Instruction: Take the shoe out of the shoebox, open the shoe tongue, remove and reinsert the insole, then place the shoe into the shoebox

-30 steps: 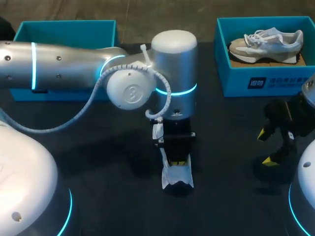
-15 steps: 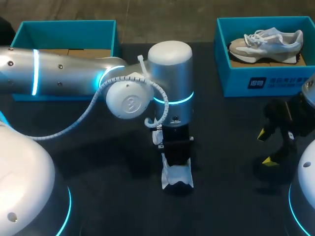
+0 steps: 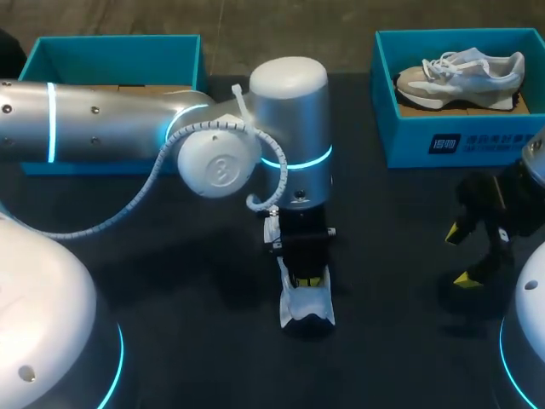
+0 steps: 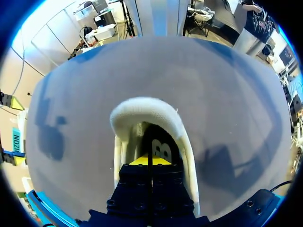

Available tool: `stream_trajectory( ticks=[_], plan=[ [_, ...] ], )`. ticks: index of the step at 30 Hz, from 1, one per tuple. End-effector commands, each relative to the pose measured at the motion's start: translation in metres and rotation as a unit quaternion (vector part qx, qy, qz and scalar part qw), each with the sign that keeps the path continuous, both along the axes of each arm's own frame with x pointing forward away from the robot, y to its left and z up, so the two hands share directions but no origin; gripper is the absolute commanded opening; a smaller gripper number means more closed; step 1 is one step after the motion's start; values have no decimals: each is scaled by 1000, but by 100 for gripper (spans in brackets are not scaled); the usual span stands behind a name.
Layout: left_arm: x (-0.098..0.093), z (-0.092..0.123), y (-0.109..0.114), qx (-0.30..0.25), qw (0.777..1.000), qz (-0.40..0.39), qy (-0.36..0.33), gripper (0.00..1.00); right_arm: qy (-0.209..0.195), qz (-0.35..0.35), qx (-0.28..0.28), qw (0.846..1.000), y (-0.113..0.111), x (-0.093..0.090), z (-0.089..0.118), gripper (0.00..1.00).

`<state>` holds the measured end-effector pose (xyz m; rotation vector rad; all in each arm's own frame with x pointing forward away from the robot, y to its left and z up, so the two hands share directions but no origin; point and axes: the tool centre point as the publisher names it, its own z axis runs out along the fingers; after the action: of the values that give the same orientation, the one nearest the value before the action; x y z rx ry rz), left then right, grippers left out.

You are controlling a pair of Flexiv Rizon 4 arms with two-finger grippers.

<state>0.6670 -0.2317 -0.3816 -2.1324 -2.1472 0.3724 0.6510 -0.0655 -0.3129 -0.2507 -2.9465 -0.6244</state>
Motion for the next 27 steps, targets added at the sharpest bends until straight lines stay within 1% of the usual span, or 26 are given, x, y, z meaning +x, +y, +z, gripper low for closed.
stream_trajectory(
  ticks=[1, 5, 8, 19, 21, 25, 26, 27],
  plan=[
    [-1, 17, 10, 0, 1000, 7, -27, 0, -1, -1, -2, 1000, 1, -1, 0, 100],
    [17, 23, 10, 7, 999, 14, -38, 0, -1, -1, -2, 1000, 1, -1, 0, 100],
    [25, 28, 9, 14, 999, 14, -47, 0, -1, -1, -2, 1000, 1, -1, 0, 100],
    [32, 23, 4, 34, 998, 10, -47, 0, -1, -1, -2, 1000, 1, -1, 0, 100],
    [33, 21, 4, 38, 998, 11, -50, 9, -1, -1, -2, 1000, 1, -1, 0, 100],
    [40, 16, 6, 42, 998, 20, -47, 18, -1, -1, -2, 1000, 1, -1, 0, 100],
    [41, 15, 6, 43, 998, 21, -45, 22, -1, -1, -2, 1000, 1, -1, 0, 100],
    [42, 14, 6, 44, 998, 23, -44, 29, -1, -1, -2, 1000, 1, -1, 0, 100]
  ],
)
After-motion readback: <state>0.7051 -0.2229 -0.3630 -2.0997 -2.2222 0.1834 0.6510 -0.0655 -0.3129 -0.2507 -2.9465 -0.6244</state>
